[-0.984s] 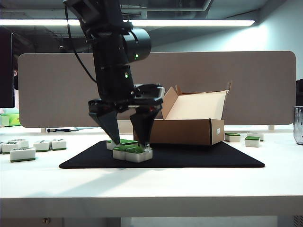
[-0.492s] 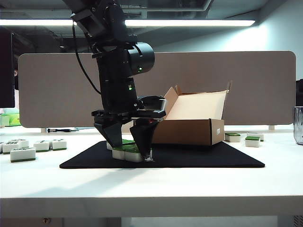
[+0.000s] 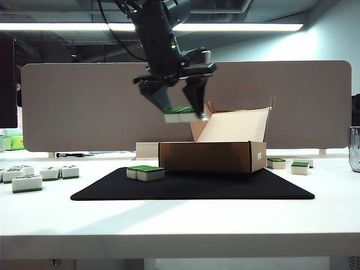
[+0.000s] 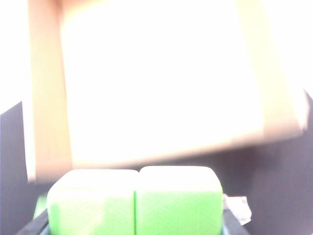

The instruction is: Pick up four mahjong tiles and put them into the paper box.

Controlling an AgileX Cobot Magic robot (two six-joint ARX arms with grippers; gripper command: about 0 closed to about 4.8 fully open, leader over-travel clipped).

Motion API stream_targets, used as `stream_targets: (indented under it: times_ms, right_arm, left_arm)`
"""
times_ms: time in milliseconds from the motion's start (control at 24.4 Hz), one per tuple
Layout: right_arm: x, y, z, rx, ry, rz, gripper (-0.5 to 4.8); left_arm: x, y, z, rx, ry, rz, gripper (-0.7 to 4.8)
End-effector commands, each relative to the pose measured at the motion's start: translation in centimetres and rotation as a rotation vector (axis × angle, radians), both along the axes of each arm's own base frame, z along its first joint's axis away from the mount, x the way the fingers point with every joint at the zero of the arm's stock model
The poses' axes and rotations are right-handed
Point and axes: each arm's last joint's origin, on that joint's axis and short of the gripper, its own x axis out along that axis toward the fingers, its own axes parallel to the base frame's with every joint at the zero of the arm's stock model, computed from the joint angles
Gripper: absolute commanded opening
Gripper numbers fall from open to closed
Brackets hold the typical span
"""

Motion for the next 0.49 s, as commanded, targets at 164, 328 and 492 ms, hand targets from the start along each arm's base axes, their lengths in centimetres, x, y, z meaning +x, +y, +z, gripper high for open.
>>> stream_targets:
  times_ms: [164,328,492]
  right_arm:
    - [-0.3,0.0,0.0,0.001,-0.023,0.002,-0.01]
    - [-0.3,0.0,0.0,0.0,-0.024,0.001,-0.01]
    - [-0.3,0.0,0.1,-0.001,-0.025,-0.002,-0.01]
  left_arm:
    - [3.2,-2.2,-3.5,-0.077,-0.146,0.016,2.37]
    - [3.6,-2.5,-5.9,-0.04,-0.091,0.015,2.37]
    - [2.8,-2.6,-6.2,-0.004,-0.021,-0.005,2.37]
